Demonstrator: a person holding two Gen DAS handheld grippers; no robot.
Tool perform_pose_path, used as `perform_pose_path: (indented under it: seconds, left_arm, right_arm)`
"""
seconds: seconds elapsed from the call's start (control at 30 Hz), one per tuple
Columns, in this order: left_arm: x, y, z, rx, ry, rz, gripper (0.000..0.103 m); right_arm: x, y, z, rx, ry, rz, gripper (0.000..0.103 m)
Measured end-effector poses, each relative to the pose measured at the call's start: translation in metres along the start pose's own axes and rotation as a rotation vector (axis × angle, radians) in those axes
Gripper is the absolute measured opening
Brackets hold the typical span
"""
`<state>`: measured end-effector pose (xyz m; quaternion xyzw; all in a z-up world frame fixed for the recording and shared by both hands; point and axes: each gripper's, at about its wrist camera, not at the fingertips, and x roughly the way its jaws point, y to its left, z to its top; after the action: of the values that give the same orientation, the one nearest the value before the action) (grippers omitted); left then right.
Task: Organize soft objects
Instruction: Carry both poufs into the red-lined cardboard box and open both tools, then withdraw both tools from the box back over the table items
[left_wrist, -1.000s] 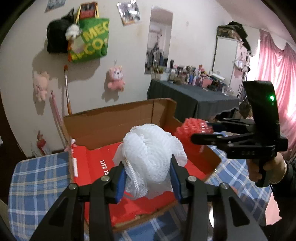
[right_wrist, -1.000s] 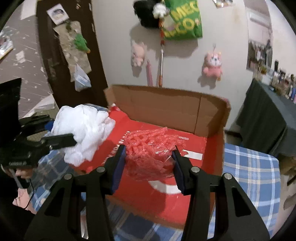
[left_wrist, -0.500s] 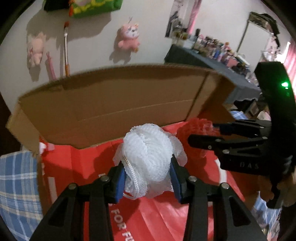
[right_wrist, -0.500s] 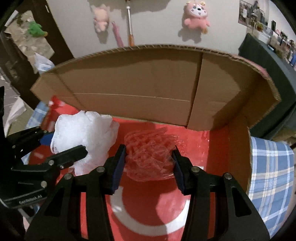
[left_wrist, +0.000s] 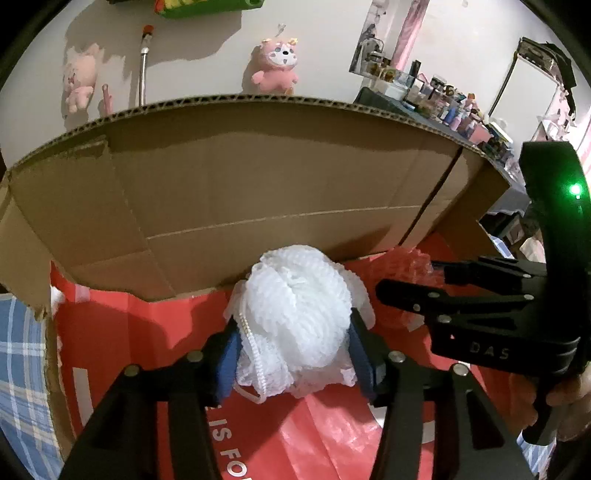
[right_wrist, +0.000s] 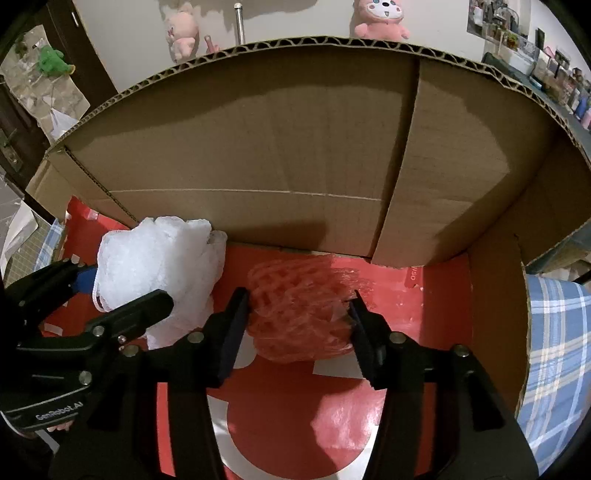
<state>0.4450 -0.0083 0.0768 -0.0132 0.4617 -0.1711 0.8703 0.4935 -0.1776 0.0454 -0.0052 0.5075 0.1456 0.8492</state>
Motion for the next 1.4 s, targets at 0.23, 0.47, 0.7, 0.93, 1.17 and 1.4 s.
perform_pose_path:
  seconds: [0.23, 0.47, 0.7, 0.93, 1.17, 1.4]
  left_arm:
    - [-0.005, 0.002, 0.001, -0.002, -0.015, 0.035, 0.075]
    - [-0.024, 0.005, -0.002, -0.022, -0.064, 0.08, 0.09]
    - [-0.058, 0.003, -0.011, -0.071, -0.131, 0.097, 0.099]
    - [-0.11, -0.005, -0.029, -0.099, -0.214, 0.102, 0.103]
    - [-0.182, -0.035, -0.066, -0.056, -0.367, 0.113, 0.103]
    - [-0.249, -0.079, -0.116, 0.035, -0.524, 0.126, 0.103]
  right_arm:
    - [-0.008, 0.015, 0.001, -0.003, -0.002, -0.04, 0.055]
    - [-0.026, 0.02, 0.001, 0.018, -0.015, -0.049, 0.061]
    - [-0.041, 0.019, 0.002, 0.003, -0.055, -0.061, 0.079]
    - [-0.089, 0.029, -0.03, -0.01, -0.167, -0.031, 0.079]
    - [-0.179, 0.044, -0.091, -0.082, -0.344, -0.057, 0.087]
    - [-0.257, 0.066, -0.16, -0.129, -0.517, -0.082, 0.092]
